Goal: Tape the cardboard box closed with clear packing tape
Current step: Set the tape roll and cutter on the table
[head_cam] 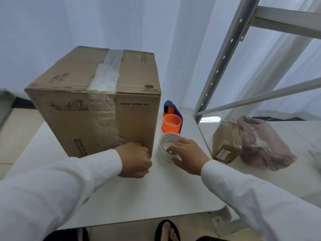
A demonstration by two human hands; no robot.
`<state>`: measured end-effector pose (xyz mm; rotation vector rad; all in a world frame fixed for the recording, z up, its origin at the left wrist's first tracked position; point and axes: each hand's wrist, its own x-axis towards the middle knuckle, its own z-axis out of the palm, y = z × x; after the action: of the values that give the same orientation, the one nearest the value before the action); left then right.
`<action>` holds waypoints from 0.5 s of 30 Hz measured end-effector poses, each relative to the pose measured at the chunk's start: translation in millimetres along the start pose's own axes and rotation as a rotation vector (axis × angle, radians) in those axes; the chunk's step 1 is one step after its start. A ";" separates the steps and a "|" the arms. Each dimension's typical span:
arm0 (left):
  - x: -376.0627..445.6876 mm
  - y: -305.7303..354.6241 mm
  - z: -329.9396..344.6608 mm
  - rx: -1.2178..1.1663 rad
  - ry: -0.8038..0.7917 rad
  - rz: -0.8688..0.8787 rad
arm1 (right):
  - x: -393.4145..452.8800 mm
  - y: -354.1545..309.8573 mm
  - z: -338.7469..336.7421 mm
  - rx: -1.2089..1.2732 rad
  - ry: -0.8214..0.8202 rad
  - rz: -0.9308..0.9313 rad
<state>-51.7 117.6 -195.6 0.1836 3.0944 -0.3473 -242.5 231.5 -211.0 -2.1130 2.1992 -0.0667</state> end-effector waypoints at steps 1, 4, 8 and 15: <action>0.8 2.3 -1.2 -0.006 0.002 -0.005 | 1.5 -0.9 0.3 0.010 -0.006 0.010; 5.6 8.0 -1.7 -0.021 -0.065 -0.042 | 1.0 3.7 -10.8 -0.021 -0.128 -0.011; 6.3 9.5 -4.7 -0.023 -0.151 -0.077 | -2.9 12.0 -22.4 -0.153 -0.229 -0.071; 7.5 10.5 -9.7 0.011 -0.157 -0.075 | -5.9 4.8 -26.6 -0.093 -0.220 -0.020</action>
<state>-58.0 130.8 -188.7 0.0385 2.9501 -0.3627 -249.7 236.8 -184.8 -2.0745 2.0916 0.2590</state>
